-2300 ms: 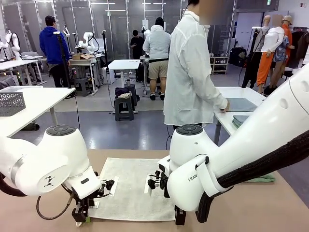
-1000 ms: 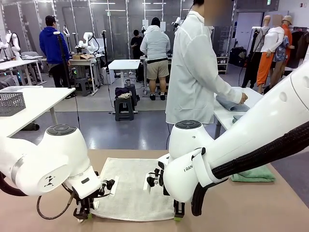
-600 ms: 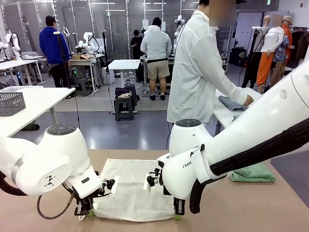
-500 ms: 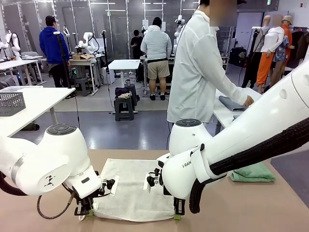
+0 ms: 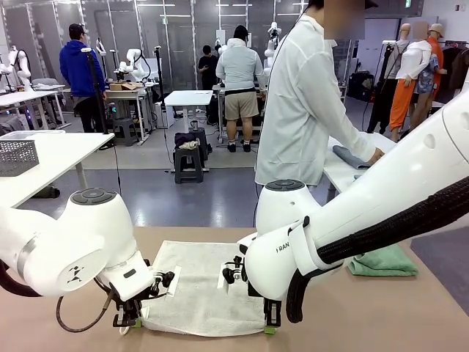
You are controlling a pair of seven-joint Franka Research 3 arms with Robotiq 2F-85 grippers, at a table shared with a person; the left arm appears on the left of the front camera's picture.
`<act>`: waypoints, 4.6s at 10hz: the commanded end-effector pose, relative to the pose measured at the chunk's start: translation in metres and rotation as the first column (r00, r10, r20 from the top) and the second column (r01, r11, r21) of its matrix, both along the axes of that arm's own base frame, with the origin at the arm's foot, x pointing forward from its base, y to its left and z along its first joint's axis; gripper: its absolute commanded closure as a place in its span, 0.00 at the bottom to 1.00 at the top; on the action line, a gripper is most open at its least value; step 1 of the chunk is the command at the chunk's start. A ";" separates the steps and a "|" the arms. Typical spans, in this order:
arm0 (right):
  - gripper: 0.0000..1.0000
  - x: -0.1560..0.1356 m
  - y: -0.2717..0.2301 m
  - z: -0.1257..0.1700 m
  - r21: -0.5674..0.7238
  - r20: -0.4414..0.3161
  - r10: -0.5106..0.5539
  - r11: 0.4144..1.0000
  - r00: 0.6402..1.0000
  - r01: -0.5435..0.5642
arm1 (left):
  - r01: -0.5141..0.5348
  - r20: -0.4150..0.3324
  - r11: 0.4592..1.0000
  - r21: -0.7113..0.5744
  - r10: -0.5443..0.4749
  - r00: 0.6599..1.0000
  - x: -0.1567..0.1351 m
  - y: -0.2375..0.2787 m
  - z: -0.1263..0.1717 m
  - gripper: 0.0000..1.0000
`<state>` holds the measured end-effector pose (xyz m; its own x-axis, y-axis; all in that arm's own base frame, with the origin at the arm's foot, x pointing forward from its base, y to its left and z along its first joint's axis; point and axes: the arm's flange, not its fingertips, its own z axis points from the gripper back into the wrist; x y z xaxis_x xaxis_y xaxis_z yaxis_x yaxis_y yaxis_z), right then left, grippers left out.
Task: Fold the towels and place them in the basket.
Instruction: When a person lays out a Towel with hook on the table, fold it in half twice.
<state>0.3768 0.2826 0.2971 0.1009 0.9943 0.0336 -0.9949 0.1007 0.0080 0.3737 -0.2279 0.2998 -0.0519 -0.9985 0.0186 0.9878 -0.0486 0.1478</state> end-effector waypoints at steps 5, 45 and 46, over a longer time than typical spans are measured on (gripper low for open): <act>0.94 0.000 0.001 0.006 0.012 -0.001 0.008 1.000 1.000 -0.008 | -0.005 0.024 1.000 -0.014 0.006 1.000 -0.002 0.000 0.009 0.92; 0.94 0.293 -0.008 0.092 0.018 -0.070 -0.117 0.993 0.991 0.119 | -0.256 -0.066 0.948 -0.188 0.247 0.967 0.284 0.003 0.087 0.92; 0.94 0.304 -0.008 0.093 0.018 -0.057 -0.060 0.998 0.997 0.061 | -0.256 -0.066 0.948 -0.188 0.247 0.967 0.284 0.003 0.087 0.92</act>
<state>0.6806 0.2756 0.3890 0.1726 0.9838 0.0486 -0.9836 0.1695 0.0624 0.6584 -0.2272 0.3857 0.2050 -0.9523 0.2258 0.9676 0.2319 0.0994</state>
